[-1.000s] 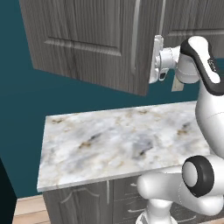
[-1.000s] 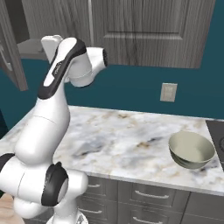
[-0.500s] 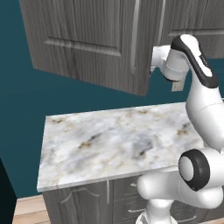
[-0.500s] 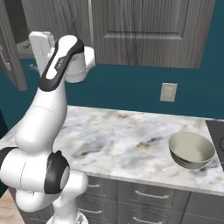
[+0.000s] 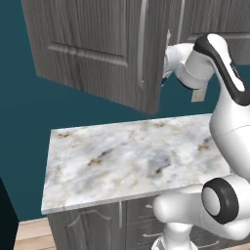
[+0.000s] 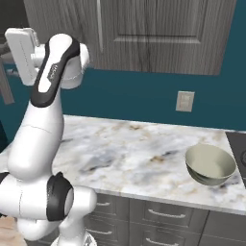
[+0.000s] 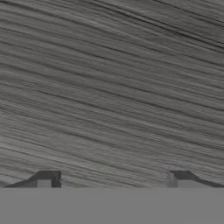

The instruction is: Open the cabinet and move the ladle to the pot. Then close the cabinet.

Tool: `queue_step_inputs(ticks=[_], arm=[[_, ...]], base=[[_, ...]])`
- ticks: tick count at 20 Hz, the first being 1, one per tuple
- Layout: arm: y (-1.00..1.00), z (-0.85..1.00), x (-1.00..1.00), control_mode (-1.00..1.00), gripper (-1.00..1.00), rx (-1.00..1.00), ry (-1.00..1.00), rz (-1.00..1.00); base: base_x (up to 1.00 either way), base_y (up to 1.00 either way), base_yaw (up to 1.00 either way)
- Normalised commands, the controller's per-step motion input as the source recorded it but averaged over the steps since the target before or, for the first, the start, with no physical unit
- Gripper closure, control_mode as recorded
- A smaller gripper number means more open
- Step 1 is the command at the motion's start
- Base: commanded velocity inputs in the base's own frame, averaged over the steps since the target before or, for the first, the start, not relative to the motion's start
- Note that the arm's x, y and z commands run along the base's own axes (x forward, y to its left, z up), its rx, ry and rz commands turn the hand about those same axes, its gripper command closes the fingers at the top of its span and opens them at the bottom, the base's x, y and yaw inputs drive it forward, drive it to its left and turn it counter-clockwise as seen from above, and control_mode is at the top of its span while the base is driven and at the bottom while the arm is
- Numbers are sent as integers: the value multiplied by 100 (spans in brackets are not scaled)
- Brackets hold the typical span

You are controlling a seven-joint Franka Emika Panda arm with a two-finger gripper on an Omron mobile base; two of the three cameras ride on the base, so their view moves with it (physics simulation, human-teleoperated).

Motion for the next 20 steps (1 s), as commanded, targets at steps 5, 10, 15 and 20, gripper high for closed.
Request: queue_step_inputs(ticks=[5,10,15,20], arm=[[28,13,-88,-100,-100,0,-3,13],[27,4,-70,-100,-100,0,-9,9],[17,0,-25,-100,-100,0,-11,2],[2,0,5,-100,-100,-1,-8,-2]], base=[[0,0,0],[0,0,0],[0,0,0],[0,0,0]])
